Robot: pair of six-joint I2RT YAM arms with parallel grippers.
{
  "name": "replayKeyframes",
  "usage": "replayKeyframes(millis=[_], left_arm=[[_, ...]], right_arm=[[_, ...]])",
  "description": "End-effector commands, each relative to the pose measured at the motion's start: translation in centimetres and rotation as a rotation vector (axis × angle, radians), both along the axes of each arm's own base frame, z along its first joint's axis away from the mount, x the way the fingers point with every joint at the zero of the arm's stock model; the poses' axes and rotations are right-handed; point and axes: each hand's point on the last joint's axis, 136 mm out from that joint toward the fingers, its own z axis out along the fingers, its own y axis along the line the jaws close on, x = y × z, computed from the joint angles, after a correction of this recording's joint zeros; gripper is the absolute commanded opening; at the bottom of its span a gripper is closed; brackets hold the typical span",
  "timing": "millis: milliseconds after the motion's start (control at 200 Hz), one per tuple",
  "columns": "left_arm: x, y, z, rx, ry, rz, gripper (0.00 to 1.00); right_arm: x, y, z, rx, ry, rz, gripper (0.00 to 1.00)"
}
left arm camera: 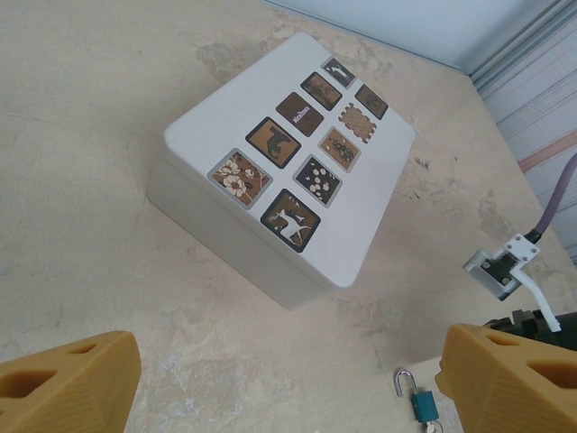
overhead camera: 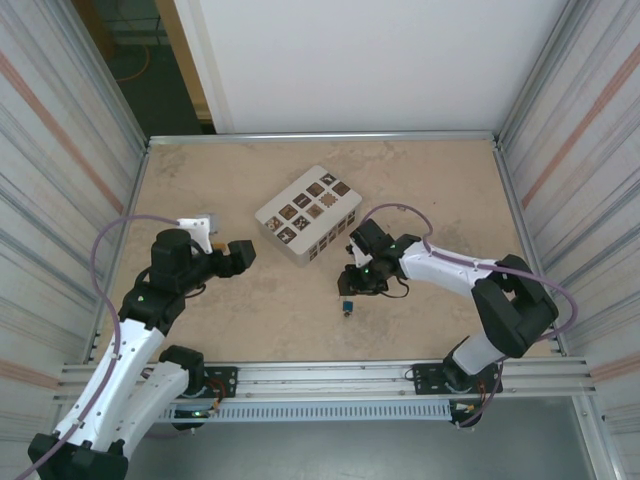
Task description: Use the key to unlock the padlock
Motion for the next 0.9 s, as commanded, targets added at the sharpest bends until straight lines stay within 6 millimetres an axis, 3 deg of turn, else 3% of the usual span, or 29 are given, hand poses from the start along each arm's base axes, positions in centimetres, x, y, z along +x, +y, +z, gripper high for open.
replayKeyframes(millis=[0,546,897], left_arm=[[-0.1,0.3,0.6,0.007,-0.013,0.009,0.88],[0.1,1.1,1.2,0.008,-0.018,0.055,0.95],[0.3,2.7,1.6,0.044,-0.034,0.129,0.99]], right_arm=[[0.4,-0.4,1.9,0.002,-0.058,-0.003,0.43],[2.3,-3.4,8.0,0.074,-0.289,-0.082,0.69],[4.2,-6.8,11.5,0.137,-0.455,-0.191,0.95]])
